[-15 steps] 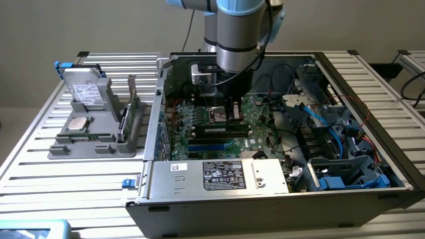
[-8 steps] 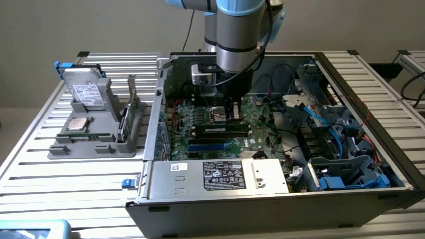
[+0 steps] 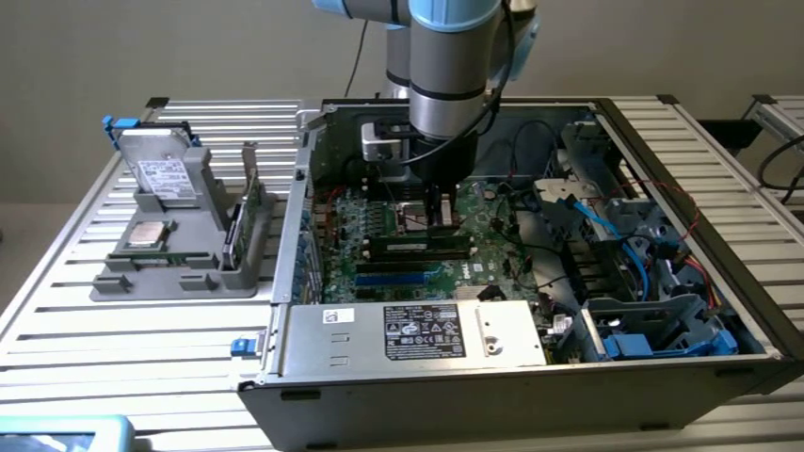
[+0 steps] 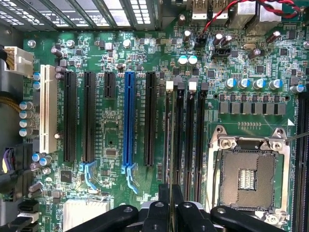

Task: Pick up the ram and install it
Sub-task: 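Insert the ram into the slot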

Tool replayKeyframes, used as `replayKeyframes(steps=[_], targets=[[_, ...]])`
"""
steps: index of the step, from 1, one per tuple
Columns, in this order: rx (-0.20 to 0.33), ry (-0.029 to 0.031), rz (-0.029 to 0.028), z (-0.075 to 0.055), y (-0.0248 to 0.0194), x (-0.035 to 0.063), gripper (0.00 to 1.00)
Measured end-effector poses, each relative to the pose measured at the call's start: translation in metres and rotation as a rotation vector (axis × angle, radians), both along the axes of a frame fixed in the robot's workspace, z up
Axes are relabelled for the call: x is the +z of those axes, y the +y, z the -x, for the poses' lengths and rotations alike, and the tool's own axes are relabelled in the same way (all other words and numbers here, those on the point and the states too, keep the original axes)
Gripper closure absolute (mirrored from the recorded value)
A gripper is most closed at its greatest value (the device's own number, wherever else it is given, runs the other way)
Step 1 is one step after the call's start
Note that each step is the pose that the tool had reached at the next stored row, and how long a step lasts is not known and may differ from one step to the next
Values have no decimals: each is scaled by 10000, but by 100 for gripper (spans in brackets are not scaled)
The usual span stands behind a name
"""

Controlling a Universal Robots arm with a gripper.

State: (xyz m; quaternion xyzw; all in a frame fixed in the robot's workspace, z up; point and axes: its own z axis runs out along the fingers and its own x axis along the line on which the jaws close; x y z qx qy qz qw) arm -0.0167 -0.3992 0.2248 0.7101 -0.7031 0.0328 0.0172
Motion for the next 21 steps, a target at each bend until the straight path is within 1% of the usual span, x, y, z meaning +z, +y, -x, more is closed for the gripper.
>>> replayKeyframes(steps=[9,11,12,13,14,15,17,21], targets=[[-1,-1,-7,3,0,-9,86],[-1,-1,-9,3,1,-10,84],[-1,-1,-9,3,0,-10,78],[-2,-2,-11,3,1,-10,78],[-2,-5,-12,3,1,-10,72],[-2,-6,-12,3,2,-9,72],[-4,-7,-12,-6,2,8,72],[-2,-6,-10,-65,1,92,72]])
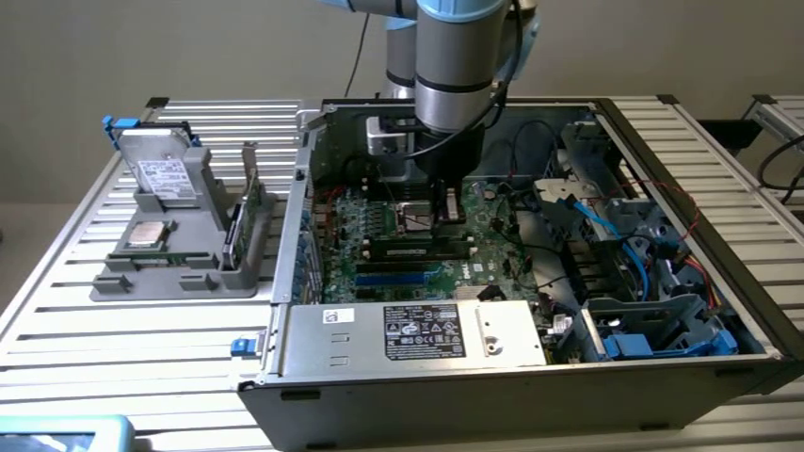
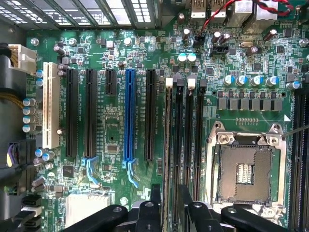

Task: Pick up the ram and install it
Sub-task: 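Insert the ram into the slot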

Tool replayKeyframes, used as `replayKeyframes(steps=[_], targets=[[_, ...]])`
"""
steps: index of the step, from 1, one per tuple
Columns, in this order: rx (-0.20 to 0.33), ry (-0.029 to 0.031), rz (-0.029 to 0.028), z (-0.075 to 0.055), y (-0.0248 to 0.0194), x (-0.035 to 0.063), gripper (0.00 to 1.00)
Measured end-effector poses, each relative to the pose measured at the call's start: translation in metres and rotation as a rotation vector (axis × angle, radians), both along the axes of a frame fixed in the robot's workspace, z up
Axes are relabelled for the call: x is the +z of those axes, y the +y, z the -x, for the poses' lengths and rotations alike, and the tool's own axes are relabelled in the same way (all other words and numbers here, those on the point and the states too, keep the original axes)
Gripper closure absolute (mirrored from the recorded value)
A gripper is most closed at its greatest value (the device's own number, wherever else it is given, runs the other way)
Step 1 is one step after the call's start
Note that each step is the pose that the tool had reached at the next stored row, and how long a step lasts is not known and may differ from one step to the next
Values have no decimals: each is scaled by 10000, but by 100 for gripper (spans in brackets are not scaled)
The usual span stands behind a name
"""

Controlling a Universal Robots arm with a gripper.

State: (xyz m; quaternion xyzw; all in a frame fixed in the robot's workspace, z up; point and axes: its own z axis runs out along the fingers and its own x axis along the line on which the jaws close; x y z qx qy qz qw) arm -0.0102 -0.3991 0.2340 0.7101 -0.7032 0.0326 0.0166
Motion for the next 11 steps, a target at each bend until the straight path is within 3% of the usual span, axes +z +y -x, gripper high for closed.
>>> replayKeyframes(steps=[6,7,11], targets=[[0,22,-1,-114,-8,71,72],[0,53,-4,-116,-8,71,72],[-1,55,-1,-115,-9,72,72]])
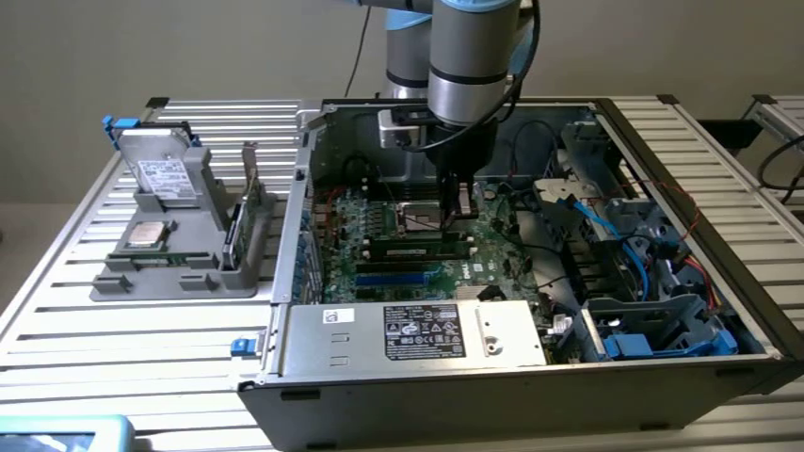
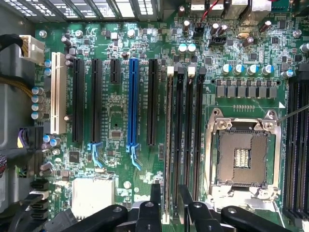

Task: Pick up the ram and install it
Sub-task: 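Insert the ram into the slot, then press down the ram until it locks into place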

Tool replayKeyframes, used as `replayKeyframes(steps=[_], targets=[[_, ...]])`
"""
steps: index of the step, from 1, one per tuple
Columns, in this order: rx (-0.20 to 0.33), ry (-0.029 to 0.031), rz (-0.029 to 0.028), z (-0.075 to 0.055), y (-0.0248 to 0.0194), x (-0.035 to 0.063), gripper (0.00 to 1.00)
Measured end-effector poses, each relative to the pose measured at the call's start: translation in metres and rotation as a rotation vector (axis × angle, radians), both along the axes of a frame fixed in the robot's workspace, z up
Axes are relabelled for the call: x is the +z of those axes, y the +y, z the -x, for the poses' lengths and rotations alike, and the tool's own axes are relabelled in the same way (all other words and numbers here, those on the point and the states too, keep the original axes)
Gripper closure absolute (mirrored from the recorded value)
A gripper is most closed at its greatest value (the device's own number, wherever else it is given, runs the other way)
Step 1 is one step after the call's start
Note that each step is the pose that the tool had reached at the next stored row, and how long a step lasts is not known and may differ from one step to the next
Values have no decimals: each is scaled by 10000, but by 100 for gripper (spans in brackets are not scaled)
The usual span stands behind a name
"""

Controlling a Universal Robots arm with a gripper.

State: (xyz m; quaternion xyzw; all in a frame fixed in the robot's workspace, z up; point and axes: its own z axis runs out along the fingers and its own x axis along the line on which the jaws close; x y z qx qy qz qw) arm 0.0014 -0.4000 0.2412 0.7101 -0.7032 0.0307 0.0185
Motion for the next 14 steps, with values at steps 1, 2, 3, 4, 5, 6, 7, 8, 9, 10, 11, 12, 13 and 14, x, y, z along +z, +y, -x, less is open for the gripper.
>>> replayKeyframes(steps=[1,2,3,4,5,6,7,8,9,10,11,12,13,14], targets=[[0,0,0,0,0,0,72],[1,0,0,0,0,0,72],[1,0,0,0,0,0,72],[0,0,0,0,0,0,72],[1,0,0,0,0,0,72],[1,0,0,0,0,0,72],[1,0,0,0,0,0,74],[1,0,0,0,0,0,80],[1,0,0,0,0,0,87],[1,0,0,0,0,0,87],[0,0,0,0,0,0,89],[1,0,1,0,0,0,89],[1,2,5,0,0,0,89],[3,3,7,-9,0,-4,89]])
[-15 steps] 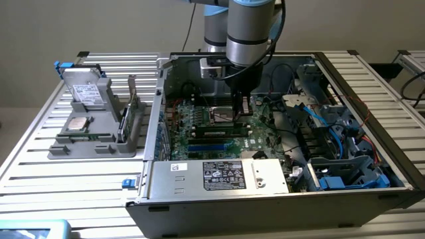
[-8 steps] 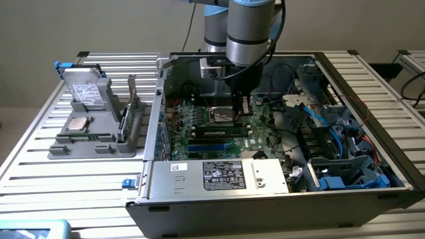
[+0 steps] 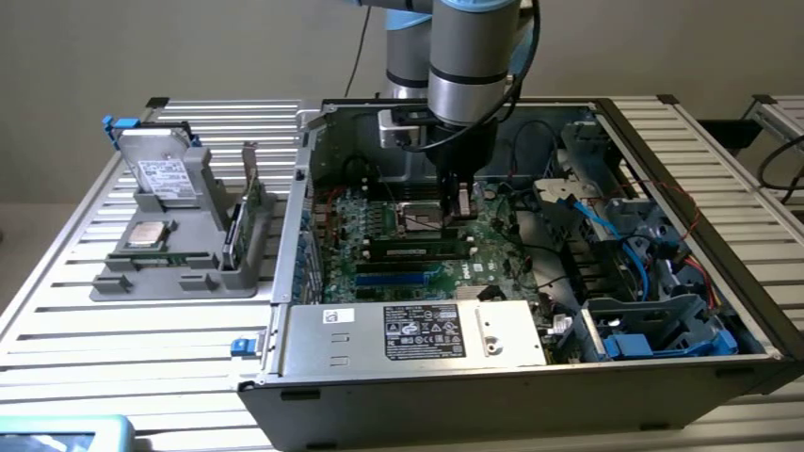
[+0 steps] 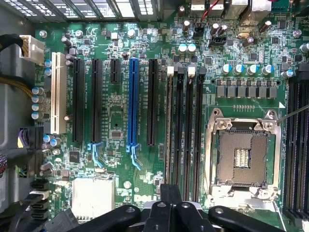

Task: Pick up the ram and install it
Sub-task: 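Press down the ram until it locks into place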

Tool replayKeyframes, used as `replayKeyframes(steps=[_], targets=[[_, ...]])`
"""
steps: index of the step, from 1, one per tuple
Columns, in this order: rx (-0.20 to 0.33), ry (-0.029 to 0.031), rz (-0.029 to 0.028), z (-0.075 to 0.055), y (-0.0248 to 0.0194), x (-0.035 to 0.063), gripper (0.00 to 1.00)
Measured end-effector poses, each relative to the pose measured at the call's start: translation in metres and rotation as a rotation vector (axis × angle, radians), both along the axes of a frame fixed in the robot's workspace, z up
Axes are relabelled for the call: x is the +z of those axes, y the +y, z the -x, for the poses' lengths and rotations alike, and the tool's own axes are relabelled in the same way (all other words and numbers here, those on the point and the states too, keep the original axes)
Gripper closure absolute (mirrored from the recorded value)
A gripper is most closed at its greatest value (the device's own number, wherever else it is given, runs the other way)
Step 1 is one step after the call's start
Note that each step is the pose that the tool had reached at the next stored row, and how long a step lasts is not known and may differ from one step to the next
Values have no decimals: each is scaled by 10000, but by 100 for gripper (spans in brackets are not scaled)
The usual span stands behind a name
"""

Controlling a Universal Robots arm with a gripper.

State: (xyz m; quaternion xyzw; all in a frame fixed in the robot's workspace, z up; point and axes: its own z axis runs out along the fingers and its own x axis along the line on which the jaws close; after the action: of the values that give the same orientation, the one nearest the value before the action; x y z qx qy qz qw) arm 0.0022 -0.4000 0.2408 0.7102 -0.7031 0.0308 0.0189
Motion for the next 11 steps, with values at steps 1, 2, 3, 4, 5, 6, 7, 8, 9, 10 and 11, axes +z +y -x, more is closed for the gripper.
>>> replayKeyframes(steps=[1,2,3,4,5,6,7,8,9,10,11], targets=[[0,4,1,-16,0,-3,89],[-2,8,2,-34,0,-5,89],[-1,12,3,-46,0,-9,89],[-1,12,4,-46,0,-12,89],[-1,12,6,-46,0,-13,89],[-2,12,7,-46,1,-20,89],[-2,11,20,-46,1,-29,89],[-5,13,50,-46,0,-40,89],[-7,15,73,-46,0,-49,89],[-11,16,95,-46,1,-56,89],[-19,22,120,-46,4,-60,89]])
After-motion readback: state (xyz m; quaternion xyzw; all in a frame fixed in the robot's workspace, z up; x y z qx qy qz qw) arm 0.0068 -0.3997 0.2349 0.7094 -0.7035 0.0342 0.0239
